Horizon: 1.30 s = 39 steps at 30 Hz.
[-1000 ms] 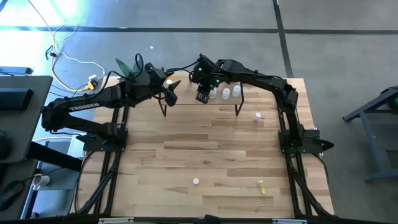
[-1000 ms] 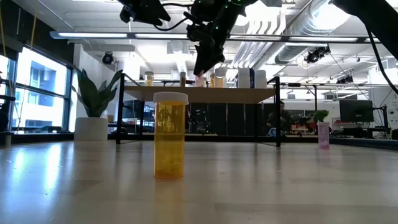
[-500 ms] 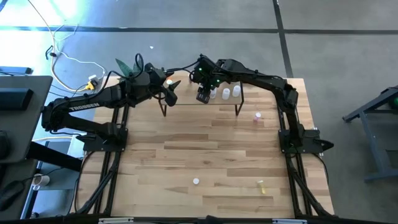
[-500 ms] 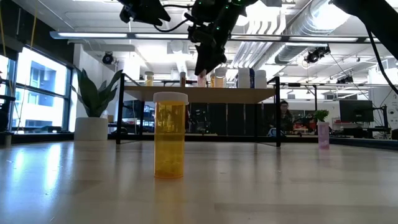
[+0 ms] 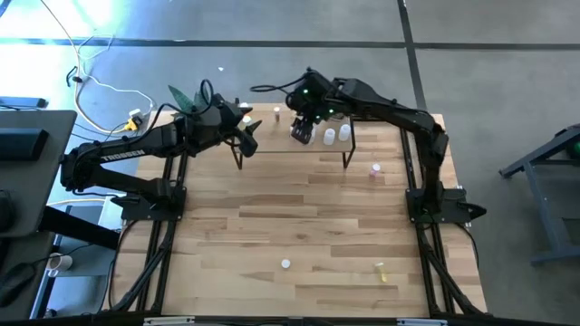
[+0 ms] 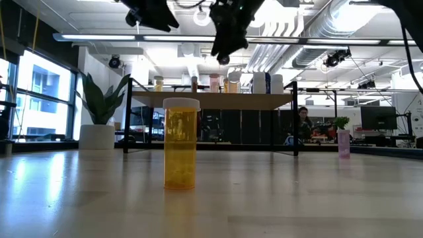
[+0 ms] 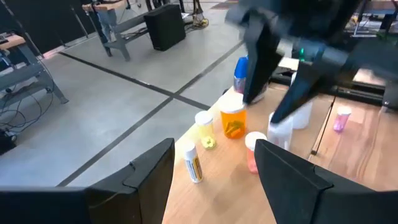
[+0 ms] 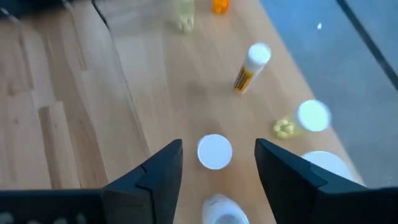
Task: Pick and place medicine bottles onto shelf by color
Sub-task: Put the purple pill bottle on the shelf
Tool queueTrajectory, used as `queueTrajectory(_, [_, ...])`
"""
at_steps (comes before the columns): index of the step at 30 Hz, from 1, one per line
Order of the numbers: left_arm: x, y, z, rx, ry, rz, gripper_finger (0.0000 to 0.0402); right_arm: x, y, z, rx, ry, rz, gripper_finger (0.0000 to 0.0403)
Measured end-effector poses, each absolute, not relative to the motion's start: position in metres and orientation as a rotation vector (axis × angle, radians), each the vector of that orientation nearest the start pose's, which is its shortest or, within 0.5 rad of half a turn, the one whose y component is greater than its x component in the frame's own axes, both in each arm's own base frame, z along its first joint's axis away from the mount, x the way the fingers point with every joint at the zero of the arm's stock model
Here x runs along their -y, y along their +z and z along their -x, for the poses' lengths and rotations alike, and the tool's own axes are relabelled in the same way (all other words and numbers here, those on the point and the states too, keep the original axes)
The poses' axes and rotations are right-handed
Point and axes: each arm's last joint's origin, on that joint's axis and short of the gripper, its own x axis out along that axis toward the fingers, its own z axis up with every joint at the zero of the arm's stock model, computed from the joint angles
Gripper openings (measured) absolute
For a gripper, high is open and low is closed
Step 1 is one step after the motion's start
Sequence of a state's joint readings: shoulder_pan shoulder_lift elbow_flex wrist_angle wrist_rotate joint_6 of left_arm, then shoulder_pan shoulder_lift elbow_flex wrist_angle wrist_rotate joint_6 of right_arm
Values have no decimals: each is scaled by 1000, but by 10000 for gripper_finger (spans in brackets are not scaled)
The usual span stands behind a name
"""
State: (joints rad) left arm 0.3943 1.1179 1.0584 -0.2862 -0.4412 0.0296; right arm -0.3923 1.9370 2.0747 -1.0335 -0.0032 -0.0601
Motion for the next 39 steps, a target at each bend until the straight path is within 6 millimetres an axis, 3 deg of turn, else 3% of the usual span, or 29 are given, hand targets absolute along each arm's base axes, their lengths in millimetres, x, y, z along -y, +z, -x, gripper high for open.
queueTrajectory(8, [-104, 352, -217, -392, 818, -36, 211, 144, 407, -349, -808, -333, -77, 193])
queueTrajectory(13, [-103, 352, -217, -401, 816, -36, 211, 134, 420, -325, -800, -326, -58, 193])
queueTrajectory(18, [-103, 352, -217, -401, 816, -35, 211, 123, 407, -291, -817, -369, -121, 193])
queueTrajectory(29, [-103, 352, -217, -401, 816, -35, 211, 93, 391, -203, -686, -699, -305, 193])
queueTrajectory(39, [-103, 351, -218, -398, 785, -28, 211, 74, 350, -151, -575, -933, -585, 193])
